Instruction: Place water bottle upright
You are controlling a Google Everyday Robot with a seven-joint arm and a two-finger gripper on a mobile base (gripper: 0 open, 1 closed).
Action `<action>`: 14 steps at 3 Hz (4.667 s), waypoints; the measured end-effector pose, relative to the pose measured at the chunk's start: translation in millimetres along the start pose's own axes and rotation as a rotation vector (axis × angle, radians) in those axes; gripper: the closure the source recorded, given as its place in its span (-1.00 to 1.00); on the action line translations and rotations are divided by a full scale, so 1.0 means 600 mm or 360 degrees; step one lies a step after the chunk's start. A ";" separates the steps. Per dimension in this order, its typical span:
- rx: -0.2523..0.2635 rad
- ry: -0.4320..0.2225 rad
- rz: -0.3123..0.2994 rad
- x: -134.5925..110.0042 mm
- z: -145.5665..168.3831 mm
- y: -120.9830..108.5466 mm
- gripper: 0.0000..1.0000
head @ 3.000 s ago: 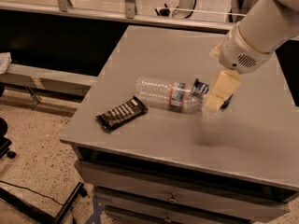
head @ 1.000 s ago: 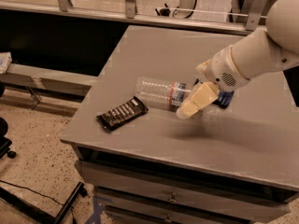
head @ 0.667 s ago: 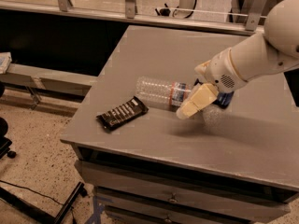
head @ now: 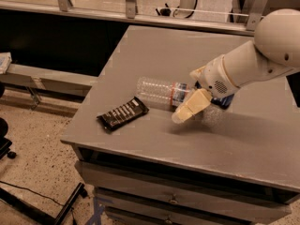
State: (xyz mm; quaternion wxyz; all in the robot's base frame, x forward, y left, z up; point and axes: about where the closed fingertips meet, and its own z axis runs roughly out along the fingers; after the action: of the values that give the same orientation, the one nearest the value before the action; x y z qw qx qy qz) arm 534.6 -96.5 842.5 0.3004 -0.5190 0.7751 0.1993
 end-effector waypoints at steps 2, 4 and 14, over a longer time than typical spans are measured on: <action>-0.0041 -0.0150 0.0093 0.014 0.023 -0.007 -1.00; -0.0063 -0.0261 0.0144 0.013 0.026 -0.013 -0.19; 0.0048 0.0546 -0.0706 -0.096 -0.280 0.117 1.00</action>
Offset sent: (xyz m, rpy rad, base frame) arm 0.0116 -0.0051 -0.0221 0.1964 0.0225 -0.0573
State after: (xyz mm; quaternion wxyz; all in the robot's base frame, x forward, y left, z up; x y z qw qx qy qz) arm 442.3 -134.4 1005.5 0.2088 -0.6975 0.6850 0.0262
